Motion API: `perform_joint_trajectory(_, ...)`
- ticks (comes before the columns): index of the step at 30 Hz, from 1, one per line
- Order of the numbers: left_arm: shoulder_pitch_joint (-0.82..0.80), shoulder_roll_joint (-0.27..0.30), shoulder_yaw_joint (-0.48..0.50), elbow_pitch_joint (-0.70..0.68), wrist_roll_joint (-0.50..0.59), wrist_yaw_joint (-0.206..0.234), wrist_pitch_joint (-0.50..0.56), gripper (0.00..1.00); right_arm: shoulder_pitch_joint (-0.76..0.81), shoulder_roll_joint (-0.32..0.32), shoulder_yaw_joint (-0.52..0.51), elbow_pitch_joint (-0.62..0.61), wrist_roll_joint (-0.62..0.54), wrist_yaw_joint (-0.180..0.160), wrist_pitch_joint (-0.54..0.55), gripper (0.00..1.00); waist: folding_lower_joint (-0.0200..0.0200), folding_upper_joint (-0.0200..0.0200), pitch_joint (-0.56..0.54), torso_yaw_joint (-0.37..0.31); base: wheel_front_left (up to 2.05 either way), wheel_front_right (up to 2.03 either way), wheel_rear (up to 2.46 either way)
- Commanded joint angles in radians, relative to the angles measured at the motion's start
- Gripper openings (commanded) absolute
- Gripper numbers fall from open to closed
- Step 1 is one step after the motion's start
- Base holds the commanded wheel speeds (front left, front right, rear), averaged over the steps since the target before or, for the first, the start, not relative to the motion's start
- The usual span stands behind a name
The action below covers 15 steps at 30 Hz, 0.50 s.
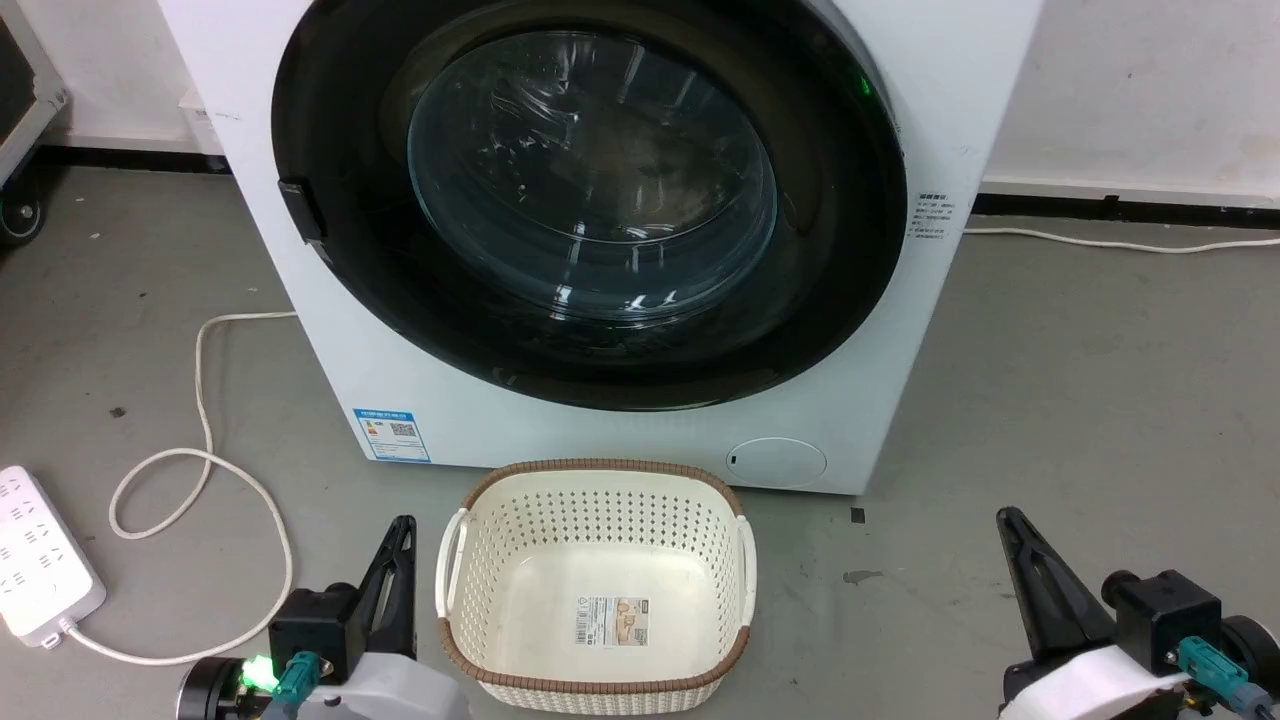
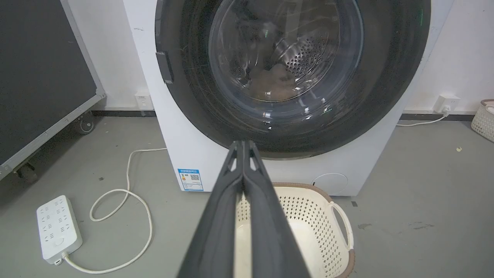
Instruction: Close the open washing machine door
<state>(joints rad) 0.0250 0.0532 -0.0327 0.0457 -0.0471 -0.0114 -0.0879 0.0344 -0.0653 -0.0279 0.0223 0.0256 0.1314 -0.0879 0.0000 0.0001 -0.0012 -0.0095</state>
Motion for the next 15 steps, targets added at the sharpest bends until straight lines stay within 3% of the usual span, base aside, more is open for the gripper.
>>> perform_joint_trajectory(1,-0.011,-0.001,0.004,-0.007,0.007,0.004,0.007,0.0,-0.017,0.005,0.002,-0.007,-0.009,-0.001,0.006,0.0,0.0,-0.0001,0.0,0.0,0.0,0.0,0.0)
perform_joint_trajectory(15,-0.018,-0.002,0.017,-0.024,0.025,0.008,0.043,0.0,-0.025,0.01,0.014,-0.014,-0.016,-0.001,0.043,0.0,0.0,-0.0001,0.001,0.004,0.0,0.0,0.0)
